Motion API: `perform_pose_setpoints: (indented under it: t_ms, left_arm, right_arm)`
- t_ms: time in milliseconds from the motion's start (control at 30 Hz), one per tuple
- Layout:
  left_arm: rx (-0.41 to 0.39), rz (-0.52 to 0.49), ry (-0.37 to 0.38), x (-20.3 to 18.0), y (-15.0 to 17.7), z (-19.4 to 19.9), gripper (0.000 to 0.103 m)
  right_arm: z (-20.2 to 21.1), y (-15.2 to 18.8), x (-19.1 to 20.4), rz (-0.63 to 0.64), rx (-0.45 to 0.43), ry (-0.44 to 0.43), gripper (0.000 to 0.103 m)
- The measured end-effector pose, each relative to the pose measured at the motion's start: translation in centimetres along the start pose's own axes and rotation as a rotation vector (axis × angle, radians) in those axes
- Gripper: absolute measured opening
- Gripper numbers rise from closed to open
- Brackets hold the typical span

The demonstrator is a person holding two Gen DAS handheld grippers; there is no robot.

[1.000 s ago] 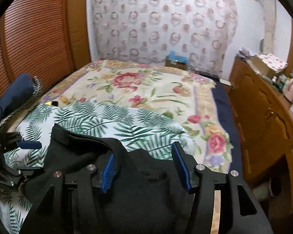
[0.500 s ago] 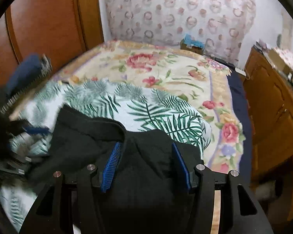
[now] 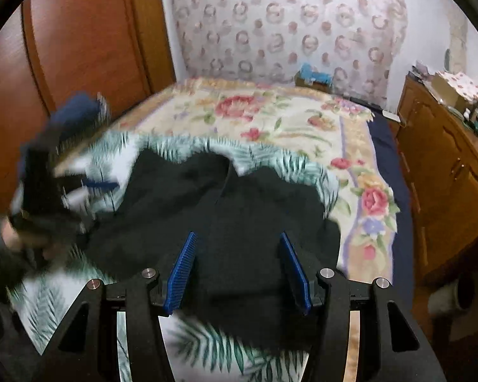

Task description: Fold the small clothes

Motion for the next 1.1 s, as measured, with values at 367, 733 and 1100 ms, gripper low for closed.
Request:
perform_pose_setpoints:
  t_ms: [367, 733, 1100]
  left_arm:
    - [0.000, 0.003, -0.001, 0.1, 0.0, 0.1, 0.074]
    - [0.009, 0.054, 0.047, 0.4, -1.6, -0.8, 0.073]
    - [0.006, 0.115, 0.126, 0.3, -3.4, -2.5, 0.054]
  right_arm:
    - [-2.0, -4.1, -4.7, -0.048, -0.067, 0.113, 0.006]
    - [-3.6, -1.9, -7.2, -0.251, -0.043, 0.145, 0.067]
    - [-4.2, 0.3, -8.6, -0.340, 0.047, 0.044, 0.068]
Point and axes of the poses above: each gripper's, at about its wrist camera, not at the fingertips, and z roughly against the way its jaws point, x to its left, y to its underside, the point moved 10 cm from there along -z, roughly the way its jaws point, and after that the axes turned 13 degrees about y, right-handed, at the moved point
